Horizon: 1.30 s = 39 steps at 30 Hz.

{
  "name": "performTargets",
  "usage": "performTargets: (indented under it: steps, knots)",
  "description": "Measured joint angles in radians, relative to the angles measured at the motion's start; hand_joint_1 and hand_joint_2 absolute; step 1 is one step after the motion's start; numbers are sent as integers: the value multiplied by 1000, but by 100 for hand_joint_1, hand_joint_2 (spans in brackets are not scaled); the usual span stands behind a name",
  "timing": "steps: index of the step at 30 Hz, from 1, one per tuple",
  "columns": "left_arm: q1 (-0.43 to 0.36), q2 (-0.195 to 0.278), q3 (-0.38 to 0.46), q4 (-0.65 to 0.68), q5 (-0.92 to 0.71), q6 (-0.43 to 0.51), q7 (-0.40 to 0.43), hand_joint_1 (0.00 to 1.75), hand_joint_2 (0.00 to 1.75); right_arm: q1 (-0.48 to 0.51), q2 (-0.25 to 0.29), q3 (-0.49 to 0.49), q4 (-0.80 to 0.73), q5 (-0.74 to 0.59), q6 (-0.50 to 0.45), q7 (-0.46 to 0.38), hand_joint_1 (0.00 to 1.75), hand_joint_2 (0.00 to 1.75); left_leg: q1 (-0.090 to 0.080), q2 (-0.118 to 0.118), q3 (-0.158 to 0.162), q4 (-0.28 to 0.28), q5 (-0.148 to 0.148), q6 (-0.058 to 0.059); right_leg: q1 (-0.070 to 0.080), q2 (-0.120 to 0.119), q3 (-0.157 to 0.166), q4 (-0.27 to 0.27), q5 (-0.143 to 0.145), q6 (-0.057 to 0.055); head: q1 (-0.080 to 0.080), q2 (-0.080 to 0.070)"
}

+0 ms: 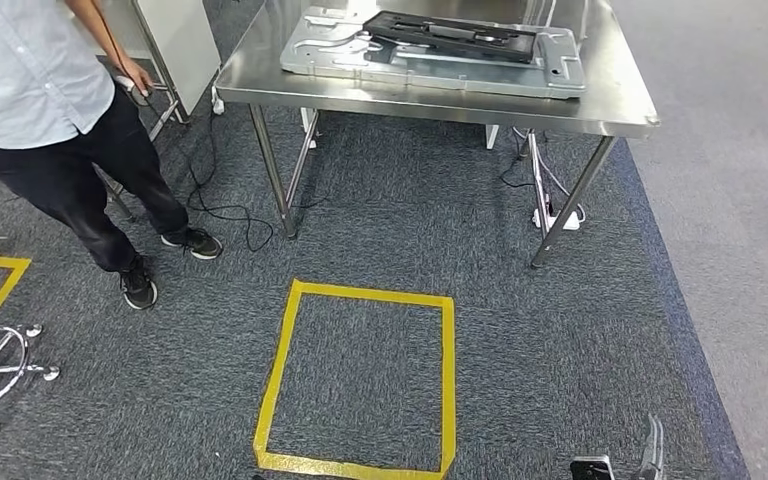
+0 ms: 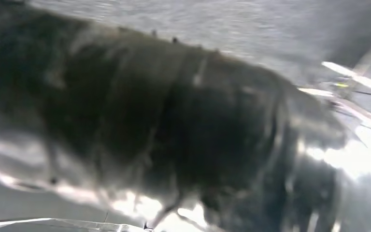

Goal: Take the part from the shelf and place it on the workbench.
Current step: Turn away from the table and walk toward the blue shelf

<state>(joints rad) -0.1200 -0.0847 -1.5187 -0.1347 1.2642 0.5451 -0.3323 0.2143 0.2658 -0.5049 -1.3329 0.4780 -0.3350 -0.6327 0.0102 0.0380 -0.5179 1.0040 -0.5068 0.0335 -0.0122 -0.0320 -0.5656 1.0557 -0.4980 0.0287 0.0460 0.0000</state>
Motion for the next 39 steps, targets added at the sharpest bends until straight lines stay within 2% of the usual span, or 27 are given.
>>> performTargets:
  steps: [1, 2, 4, 5, 6, 7, 9, 10, 11, 12, 14, 15, 16, 17, 19, 21, 22, 24, 25, 26, 27, 29, 31, 33, 35, 37, 39]
  knots:
    - [0, 0, 0, 0, 0, 0, 0, 0, 0, -17, 2, -36, 47, 14, 2, -8, 0, 0, -3, 4, -1, 2, -2, -5, 3, -8, 11, -30, 5, -5, 0, 0]
    - [0, 0, 0, 0, 1, 0, 0, 0, 0, -30, 4, -68, 87, 24, 2, -15, 0, 0, -5, 9, -2, 3, -2, -9, 6, -9, 10, -34, 2, -10, -1, 0]
    - [-1, -1, 0, 0, 1, 0, 0, 0, 0, -45, 6, -119, 151, 34, 1, -25, 0, 0, -4, 15, -1, 4, -6, -18, 4, 2, 9, -37, 6, -21, -2, 0]
    - [-2, -1, 0, 0, 1, 1, -1, 0, 0, -51, 7, -137, 174, 37, 1, -28, 0, 0, -3, 10, -5, 15, -17, -23, 2, 7, 9, -40, 9, -29, -2, 0]
    - [-2, -1, 0, 0, 1, 1, -1, 0, 0, -58, 9, -151, 194, 38, 1, -30, 0, 0, -1, 1, -17, 44, -38, -27, 0, 12, 9, -42, 12, -36, -2, 0]
    - [-2, -1, 0, 0, 1, 2, -1, 0, 0, -65, 10, -162, 211, 39, 1, -31, 0, 0, 1, -10, -41, 96, -69, -32, -2, 17, 9, -44, 14, -41, -2, 0]
    - [-1, -1, 0, 0, 1, 2, -1, 0, 0, -76, 13, -181, 241, 40, 1, -33, 0, 0, 2, -26, -105, 234, -132, -37, -1, 29, 5, -42, 16, -45, -3, 0]
    - [0, -1, 0, 0, 1, 2, -1, 0, 0, -80, 15, -189, 253, 40, 1, -33, 0, 0, 2, -29, -130, 284, -144, -38, 0, 35, 4, -41, 16, -46, -3, 0]
    - [1, -1, 0, 0, 1, 2, -1, 0, 0, -82, 15, -197, 263, 40, 1, -33, 0, 0, 2, -29, -137, 297, -136, -38, 1, 41, 3, -39, 16, -46, -3, 0]
    - [1, -1, 0, 0, 1, 2, -1, 0, 0, -84, 16, -204, 273, 41, 1, -33, 0, 0, 2, -30, -126, 268, -107, -35, 1, 49, 4, -37, 16, -46, -3, 0]
    - [1, 0, 0, 0, 1, 2, -1, 0, 0, -92, 16, -217, 290, 49, 1, -31, 0, 0, 1, -45, -65, 132, -34, -25, 2, 63, 4, -33, 15, -44, -3, 0]
    - [1, 0, 0, 0, 1, 2, -1, 0, 0, -99, 16, -226, 305, 59, 0, -28, 0, 0, 1, -56, -37, 69, -11, -21, 3, 70, 2, -31, 15, -41, -3, 0]
    - [0, 0, 0, 0, 2, 2, -1, 0, 0, -109, 15, -239, 326, 73, -4, -26, 0, 0, -1, -64, -20, 29, 0, -17, 3, 76, 0, -30, 16, -37, -3, 0]
    - [-1, 0, 0, 0, 3, 2, -1, 0, 0, -120, 13, -258, 359, 89, -11, -24, 0, 0, -3, -70, -14, 13, -1, -14, 3, 80, -3, -31, 18, -31, -3, 0]
    - [-2, 0, 0, 0, 7, 2, 0, 0, 0, -143, -2, -304, 451, 123, -38, -21, 0, 0, -2, -62, -12, 4, 7, -6, 1, 86, -5, -35, 23, -17, -2, 0]
    - [-2, -2, 0, 0, 12, 3, 1, 0, 0, -164, -23, -354, 561, 151, -76, 3, 0, 0, 3, -51, -10, -9, 18, 8, 1, 72, -16, -10, 2, -6, -1, 0]
    - [-2, -2, 0, 0, 14, 3, 1, 0, 0, -174, -33, -377, 615, 163, -95, 26, 0, 0, 5, -45, -11, -14, 23, 13, 0, 60, -35, 31, -26, -1, 0, 0]
    - [0, -3, 0, 0, 20, 4, 1, 0, 0, -192, -48, -417, 716, 188, -125, 98, 0, 0, 3, -32, -14, -14, 24, 17, -2, 46, -94, 158, -94, 7, 2, 0]
    - [1, -4, 0, 0, 22, 4, 2, 0, 0, -199, -53, -432, 762, 201, -135, 143, 0, 0, 3, -24, -15, -14, 24, 17, -3, 44, -119, 211, -113, 10, 2, 0]
    - [2, -4, 0, 0, 24, 4, 3, 0, 0, -203, -56, -444, 805, 216, -142, 193, 0, 0, 2, -17, -15, -13, 24, 16, -4, 42, -128, 234, -112, 12, 2, 0]
    - [2, -5, 0, 0, 26, 4, 4, 0, 0, -205, -58, -453, 843, 230, -145, 243, 0, 0, 2, -11, -15, -12, 23, 15, -5, 40, -116, 214, -92, 13, 2, 0]
    - [2, -7, 0, 0, 30, 5, 7, 0, 0, -209, -60, -465, 905, 257, -146, 335, 0, 0, 2, -1, -14, -7, 19, 10, -6, 20, -47, 84, -28, 10, 2, 0]
    - [1, -8, 0, 0, 32, 6, 11, 0, 0, -216, -57, -469, 950, 275, -146, 389, 0, 0, -2, 8, -13, -1, 12, -1, -2, 3, 4, -19, 5, 0, 1, 0]
    - [1, -8, 0, 0, 32, 6, 15, 0, 0, -222, -53, -470, 985, 286, -144, 409, 0, 0, -7, 17, -12, 1, 9, -12, 4, 7, 8, -35, 7, -13, 0, 0]
    - [0, -8, 0, 0, 32, 6, 16, 0, 0, -224, -49, -470, 1010, 295, -135, 415, 0, 0, -5, 17, -12, 7, 2, -22, 2, 17, 8, -37, 11, -26, 0, 0]
    - [-1, -8, 0, 0, 32, 5, 14, 0, 0, -227, -48, -471, 1025, 305, -123, 417, 0, 0, -1, -4, -35, 65, -41, -32, -1, 24, 7, -42, 16, -40, 0, 0]
    - [0, -8, 0, 0, 33, 4, 10, 0, 0, -231, -48, -471, 1035, 315, -112, 416, 0, 0, 2, -25, -93, 198, -114, -37, 0, 34, 2, -42, 19, -48, -1, 0]
